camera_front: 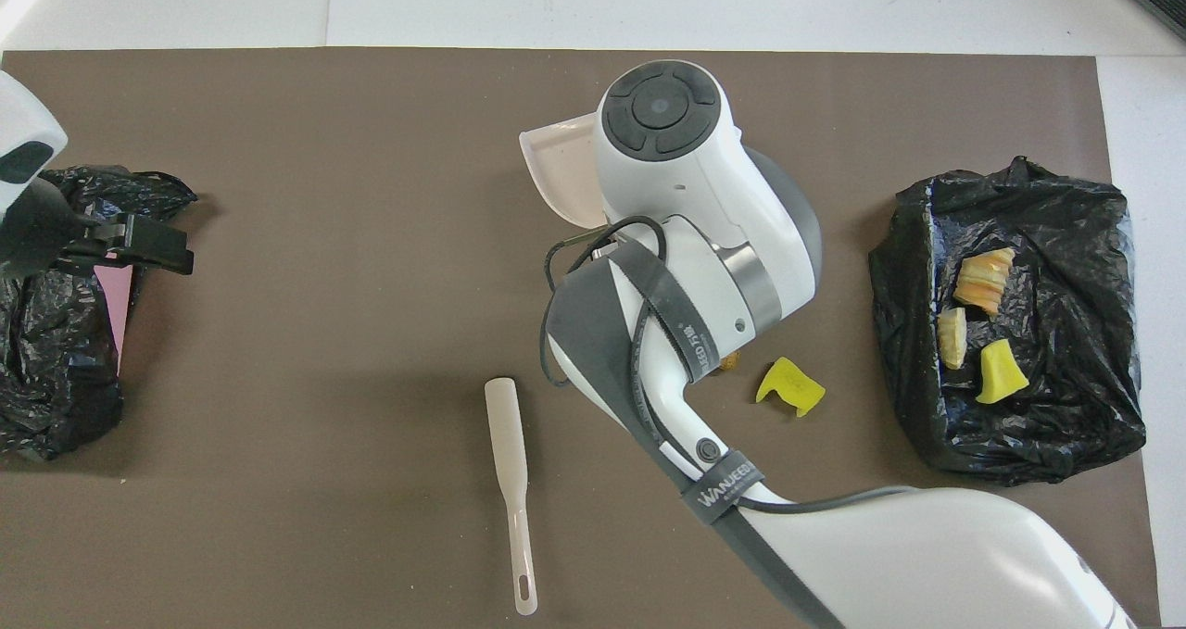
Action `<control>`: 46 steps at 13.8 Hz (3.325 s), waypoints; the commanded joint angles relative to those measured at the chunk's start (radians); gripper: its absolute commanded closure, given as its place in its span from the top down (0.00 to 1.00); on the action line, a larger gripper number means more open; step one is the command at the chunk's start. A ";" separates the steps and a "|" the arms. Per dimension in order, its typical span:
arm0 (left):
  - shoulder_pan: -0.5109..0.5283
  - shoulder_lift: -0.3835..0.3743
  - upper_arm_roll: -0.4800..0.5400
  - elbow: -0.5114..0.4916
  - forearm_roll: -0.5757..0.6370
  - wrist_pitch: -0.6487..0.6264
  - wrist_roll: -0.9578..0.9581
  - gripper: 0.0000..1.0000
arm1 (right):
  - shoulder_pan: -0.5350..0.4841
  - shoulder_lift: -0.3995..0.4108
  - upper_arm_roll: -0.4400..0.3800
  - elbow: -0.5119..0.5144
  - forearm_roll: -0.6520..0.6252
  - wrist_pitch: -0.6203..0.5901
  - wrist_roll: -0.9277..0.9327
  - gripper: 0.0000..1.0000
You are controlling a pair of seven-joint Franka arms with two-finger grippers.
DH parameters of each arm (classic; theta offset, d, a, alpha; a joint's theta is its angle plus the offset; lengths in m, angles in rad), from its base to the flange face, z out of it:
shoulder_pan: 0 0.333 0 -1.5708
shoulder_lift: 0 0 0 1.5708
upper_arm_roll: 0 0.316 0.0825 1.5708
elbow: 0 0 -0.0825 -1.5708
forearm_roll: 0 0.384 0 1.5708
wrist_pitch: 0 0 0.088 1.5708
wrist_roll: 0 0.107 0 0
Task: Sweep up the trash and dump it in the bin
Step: 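Bring the dustpan back and set it down with the right gripper, then grasp the dustpan handle with the left gripper while the right gripper withdraws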
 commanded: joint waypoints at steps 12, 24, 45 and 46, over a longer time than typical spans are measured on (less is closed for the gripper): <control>-0.031 -0.001 0.004 0.004 0.059 0.002 0.068 1.00 | 0.136 0.155 -0.001 0.025 0.104 0.174 0.294 0.00; -0.097 -0.016 0.095 0.009 0.052 0.046 0.065 1.00 | 0.167 0.146 -0.002 0.014 0.173 0.220 0.455 0.64; -0.317 0.221 0.084 -0.009 0.038 0.328 0.015 1.00 | 0.436 -0.425 0.019 -0.912 0.272 0.533 0.421 0.77; -0.341 0.247 0.084 -0.009 0.041 0.350 -0.033 1.00 | 0.436 -0.425 0.019 -0.911 0.271 0.533 0.423 0.76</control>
